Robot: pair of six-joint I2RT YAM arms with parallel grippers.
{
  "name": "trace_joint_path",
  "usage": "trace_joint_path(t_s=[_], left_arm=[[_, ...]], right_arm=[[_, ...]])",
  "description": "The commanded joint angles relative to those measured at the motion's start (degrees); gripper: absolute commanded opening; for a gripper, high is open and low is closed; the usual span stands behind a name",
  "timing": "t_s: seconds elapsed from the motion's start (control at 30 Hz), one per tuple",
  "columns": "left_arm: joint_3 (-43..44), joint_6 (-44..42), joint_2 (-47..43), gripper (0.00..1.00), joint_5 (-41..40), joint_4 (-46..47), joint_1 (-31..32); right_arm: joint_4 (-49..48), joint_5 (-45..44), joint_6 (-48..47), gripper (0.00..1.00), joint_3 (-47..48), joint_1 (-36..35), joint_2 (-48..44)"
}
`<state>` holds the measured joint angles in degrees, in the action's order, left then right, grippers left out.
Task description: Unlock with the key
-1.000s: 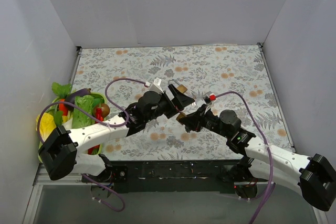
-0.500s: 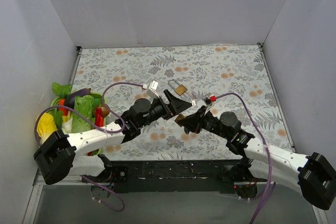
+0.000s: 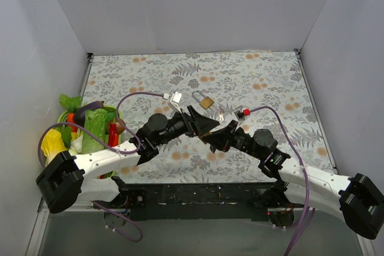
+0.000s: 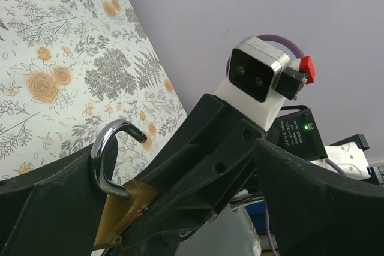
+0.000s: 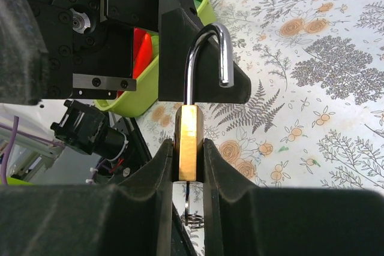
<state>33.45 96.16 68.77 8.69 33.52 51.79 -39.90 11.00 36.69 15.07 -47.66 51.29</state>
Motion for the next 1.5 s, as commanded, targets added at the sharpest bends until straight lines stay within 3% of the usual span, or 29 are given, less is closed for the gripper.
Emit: trace_joint_path(t_s=[0.0, 0.3, 0.5, 1.13, 1.47], left_arm=[[0.56, -3.87, -3.99, 0.98, 3.36, 1.21, 0.68], [2.93, -7.39, -5.4, 0.98, -4.55, -11.35, -0.2], [3.46, -6.69, -4.61, 0.98, -7.54, -14.96, -0.9], [0.56, -5.1, -8.83, 0.98, -7.19, -20.07, -5.12], [-0.58, -5.72, -11.64, 0.98, -6.31, -21.56, -6.79]], right_arm=[[-6.23, -1.86, 2.51, 0.01, -1.53, 0.37, 0.83], [-7.91, -5.29, 4.26, 0.01, -4.43, 1.16, -0.83], [-7.03, -8.01, 4.71, 0.01, -6.62, 2.74, -2.07], [5.36, -3.8, 3.74, 0.01, -12.52, 26.21, -12.79], [-4.82, 2.52, 6.55, 0.01, -14.72, 36.14, -4.19]])
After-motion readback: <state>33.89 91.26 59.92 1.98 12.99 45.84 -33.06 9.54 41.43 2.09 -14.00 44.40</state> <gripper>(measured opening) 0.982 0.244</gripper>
